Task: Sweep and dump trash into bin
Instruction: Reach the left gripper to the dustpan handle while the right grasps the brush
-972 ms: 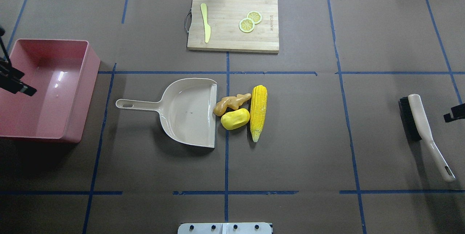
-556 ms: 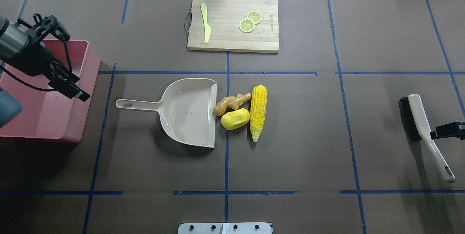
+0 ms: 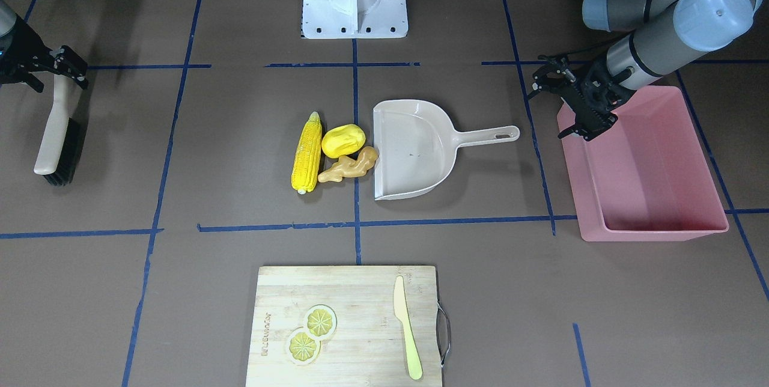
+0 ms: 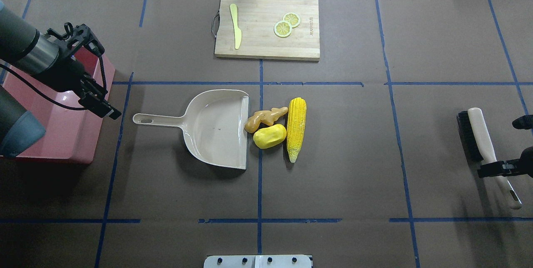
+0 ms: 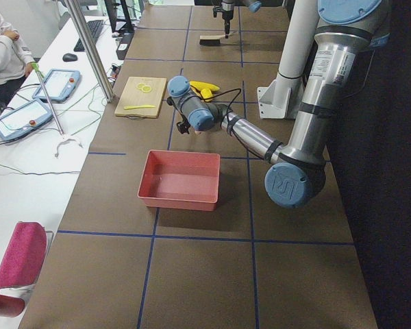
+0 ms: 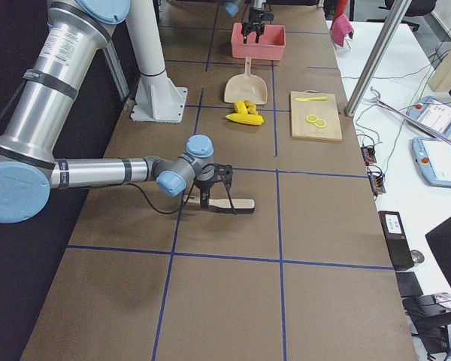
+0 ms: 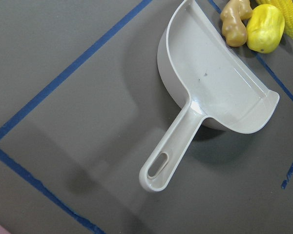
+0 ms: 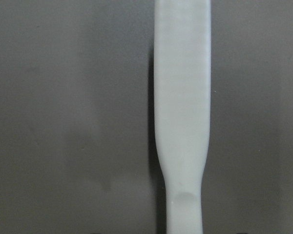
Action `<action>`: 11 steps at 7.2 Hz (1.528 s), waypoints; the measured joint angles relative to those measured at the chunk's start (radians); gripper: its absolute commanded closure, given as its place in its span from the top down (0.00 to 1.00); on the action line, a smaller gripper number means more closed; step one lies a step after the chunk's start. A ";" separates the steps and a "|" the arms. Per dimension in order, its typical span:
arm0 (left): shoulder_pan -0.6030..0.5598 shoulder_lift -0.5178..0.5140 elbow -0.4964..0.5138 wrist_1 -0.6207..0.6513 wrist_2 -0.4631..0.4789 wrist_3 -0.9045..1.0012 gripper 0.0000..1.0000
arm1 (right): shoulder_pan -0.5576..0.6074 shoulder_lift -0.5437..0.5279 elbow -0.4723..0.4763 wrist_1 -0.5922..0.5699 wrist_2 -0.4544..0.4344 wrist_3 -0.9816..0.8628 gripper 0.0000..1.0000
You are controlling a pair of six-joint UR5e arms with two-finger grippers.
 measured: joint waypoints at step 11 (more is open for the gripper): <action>0.245 -0.161 -0.014 0.202 0.460 0.591 1.00 | -0.057 0.098 0.051 -0.007 0.048 0.119 0.00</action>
